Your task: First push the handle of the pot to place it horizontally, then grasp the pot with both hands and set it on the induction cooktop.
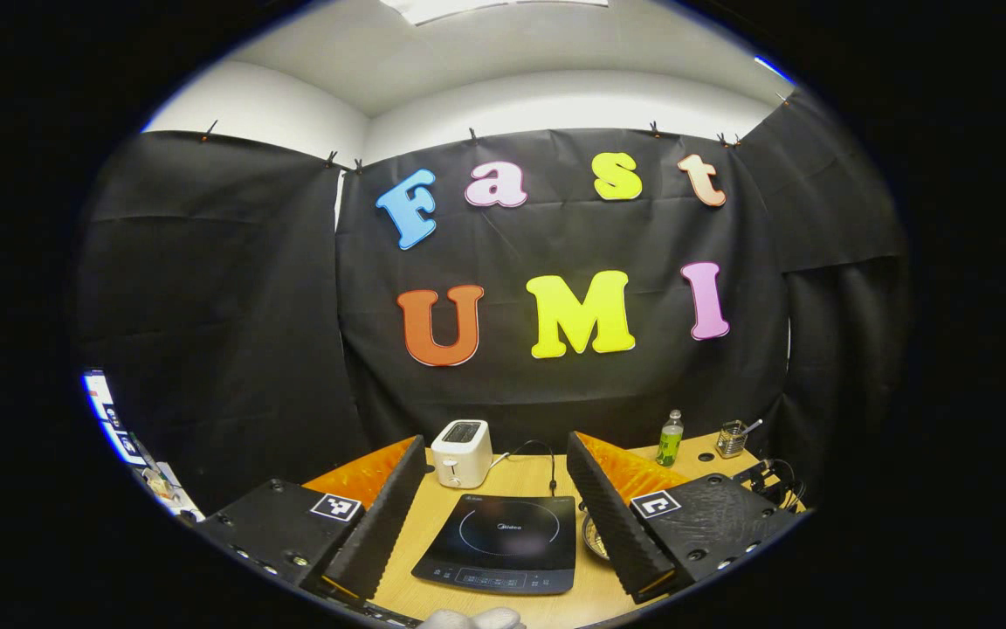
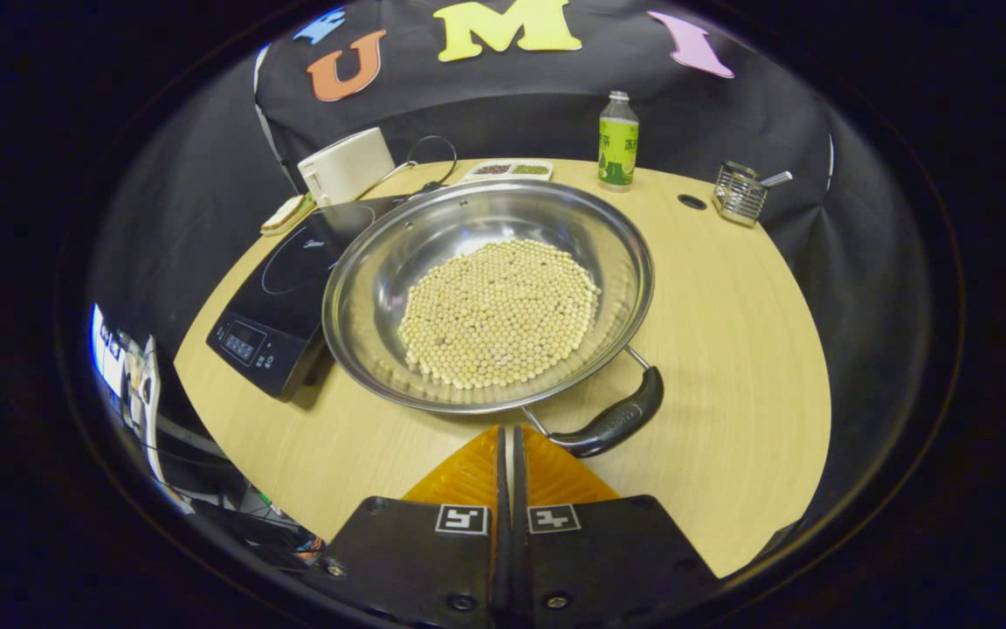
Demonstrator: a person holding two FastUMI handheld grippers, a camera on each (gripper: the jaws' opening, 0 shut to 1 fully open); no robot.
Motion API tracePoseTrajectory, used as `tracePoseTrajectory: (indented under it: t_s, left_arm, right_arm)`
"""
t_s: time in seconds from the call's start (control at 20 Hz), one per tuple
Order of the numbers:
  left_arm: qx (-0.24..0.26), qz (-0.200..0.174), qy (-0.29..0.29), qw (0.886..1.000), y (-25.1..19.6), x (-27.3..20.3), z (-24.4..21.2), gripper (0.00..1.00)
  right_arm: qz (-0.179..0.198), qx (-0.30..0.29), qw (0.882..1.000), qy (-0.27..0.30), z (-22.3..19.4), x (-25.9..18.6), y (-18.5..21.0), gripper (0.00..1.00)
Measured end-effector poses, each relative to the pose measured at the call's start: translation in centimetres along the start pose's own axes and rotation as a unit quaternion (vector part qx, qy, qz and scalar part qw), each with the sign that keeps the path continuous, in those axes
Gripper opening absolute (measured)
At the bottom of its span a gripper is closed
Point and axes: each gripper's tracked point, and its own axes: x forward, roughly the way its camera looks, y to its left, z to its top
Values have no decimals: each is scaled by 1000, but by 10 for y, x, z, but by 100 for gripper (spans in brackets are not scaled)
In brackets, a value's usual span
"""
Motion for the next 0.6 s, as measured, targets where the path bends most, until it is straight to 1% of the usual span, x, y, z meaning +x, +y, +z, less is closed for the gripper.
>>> tracePoseTrajectory:
  t_s: [0.1,0.15,0.2,0.45,0.5,0.55,0.6]
  left_arm:
    - [-1,5,1,1000,-2,0,-1,96]
    - [0,7,0,1000,-3,0,0,96]
    - [0,10,-1,1000,-4,0,0,96]
    - [-1,19,3,1000,-14,2,0,96]
    - [0,22,2,1000,-17,2,1,96]
    - [1,25,3,1000,-18,2,1,96]
    - [3,28,3,1000,-21,1,1,96]
  right_arm:
    - [0,2,1000,0,3,0,-6,1]
    - [0,4,1000,0,3,0,-9,4]
    - [0,5,1000,-1,6,-1,-12,1]
    - [-1,6,1000,-1,11,0,-32,1]
    - [0,6,1000,-1,14,1,-36,4]
    - [0,6,1000,-1,15,1,-40,1]
    - [0,6,1000,-1,17,2,-44,4]
